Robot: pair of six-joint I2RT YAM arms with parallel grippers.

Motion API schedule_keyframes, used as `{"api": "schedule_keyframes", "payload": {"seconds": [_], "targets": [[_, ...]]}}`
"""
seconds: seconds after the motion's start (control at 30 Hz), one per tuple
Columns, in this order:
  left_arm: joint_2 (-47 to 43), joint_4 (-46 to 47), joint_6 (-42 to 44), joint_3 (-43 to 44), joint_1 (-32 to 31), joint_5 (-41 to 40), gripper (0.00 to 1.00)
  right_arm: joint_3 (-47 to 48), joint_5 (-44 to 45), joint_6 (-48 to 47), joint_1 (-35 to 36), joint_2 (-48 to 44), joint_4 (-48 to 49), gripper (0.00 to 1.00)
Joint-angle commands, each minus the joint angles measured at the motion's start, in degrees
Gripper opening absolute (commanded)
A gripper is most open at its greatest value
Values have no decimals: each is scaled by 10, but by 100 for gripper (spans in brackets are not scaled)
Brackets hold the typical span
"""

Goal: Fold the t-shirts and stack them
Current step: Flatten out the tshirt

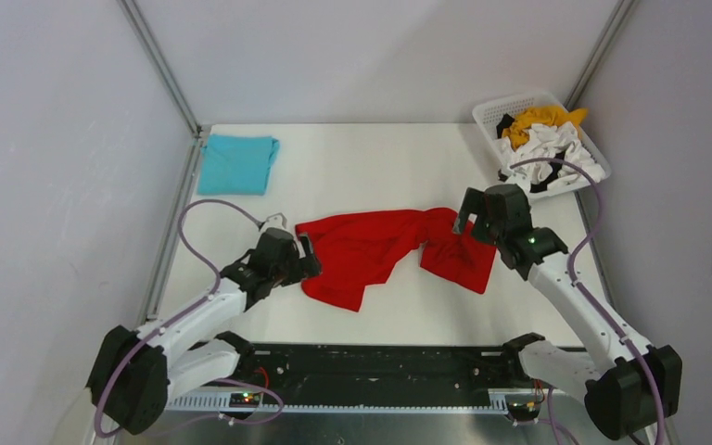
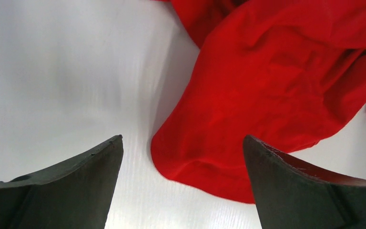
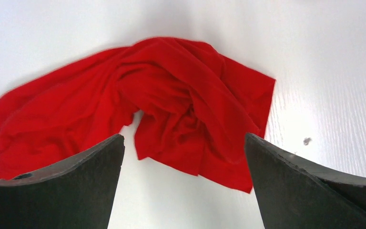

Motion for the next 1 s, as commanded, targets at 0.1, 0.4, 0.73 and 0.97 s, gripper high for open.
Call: {"api": "schedule_keyframes", "payload": {"seconds": [0.1, 0.4, 0.73, 0.97], "targets": [[113, 114, -6, 41, -3, 29, 90, -74, 8, 26, -27, -1, 40, 99], [268, 140, 4, 118, -4, 46, 36, -101, -78, 30, -99, 114, 174, 89], [228, 117, 34, 163, -4, -12, 0, -91, -115, 33, -105, 134, 236, 1], [-1, 89, 80, 166, -4, -118, 0, -34, -107, -18, -92, -40, 107, 0]]}}
